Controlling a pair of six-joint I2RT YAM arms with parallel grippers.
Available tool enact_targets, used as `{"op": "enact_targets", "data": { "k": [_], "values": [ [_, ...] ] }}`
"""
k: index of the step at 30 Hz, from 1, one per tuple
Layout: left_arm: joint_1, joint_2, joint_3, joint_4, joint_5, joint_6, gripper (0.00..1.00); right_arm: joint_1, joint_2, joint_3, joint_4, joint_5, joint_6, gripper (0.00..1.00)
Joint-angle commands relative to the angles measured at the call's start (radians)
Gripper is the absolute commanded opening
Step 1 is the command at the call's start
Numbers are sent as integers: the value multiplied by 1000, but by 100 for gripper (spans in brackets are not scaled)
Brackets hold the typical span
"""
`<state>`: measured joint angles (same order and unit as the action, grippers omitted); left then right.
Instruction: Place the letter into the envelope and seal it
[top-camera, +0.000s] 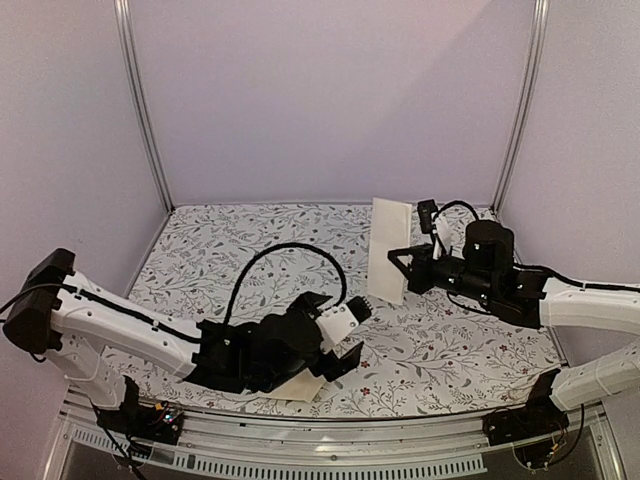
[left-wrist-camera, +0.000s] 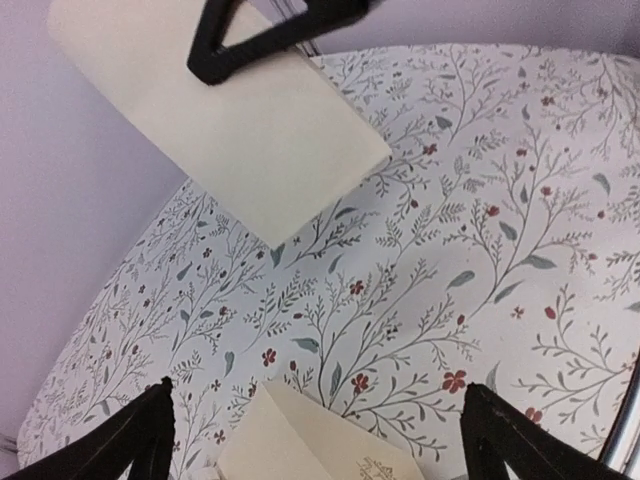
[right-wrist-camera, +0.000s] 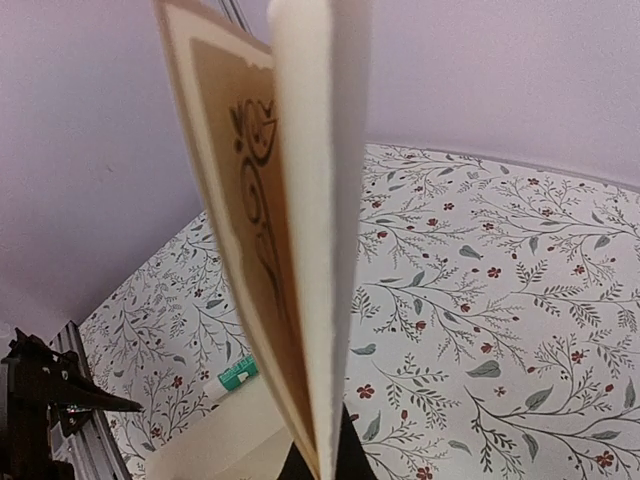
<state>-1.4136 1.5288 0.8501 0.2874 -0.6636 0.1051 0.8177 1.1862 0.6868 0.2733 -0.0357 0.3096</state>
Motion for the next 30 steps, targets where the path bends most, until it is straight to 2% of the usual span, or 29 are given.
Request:
{"op": "enact_targets", "data": {
  "k": [1, 4, 8, 15, 19, 25, 30],
  "values": [
    [-69, 139, 130, -435, -165, -25, 100, -13, -62, -41, -43, 121, 16, 0],
    [-127, 155, 138, -502, -99, -52, 100, -16, -115, -70, -62, 136, 17, 0],
    [-227, 168, 169, -601, -82, -84, 100, -18, -191, -113, -86, 143, 19, 0],
    [-378, 317, 308, -994, -189, -298, 100, -18, -284, -151, -119, 152, 26, 0],
    [-404, 346, 340, -1121, -212, -406, 100, -18, -302, -156, -120, 140, 29, 0],
    [-389, 409, 366, -1256, -233, -490, 99, -18, -303, -160, -120, 130, 31, 0],
    [-358, 419, 331, -1257, -251, -501, 89, -18, -307, -165, -118, 121, 29, 0]
  ]
}}
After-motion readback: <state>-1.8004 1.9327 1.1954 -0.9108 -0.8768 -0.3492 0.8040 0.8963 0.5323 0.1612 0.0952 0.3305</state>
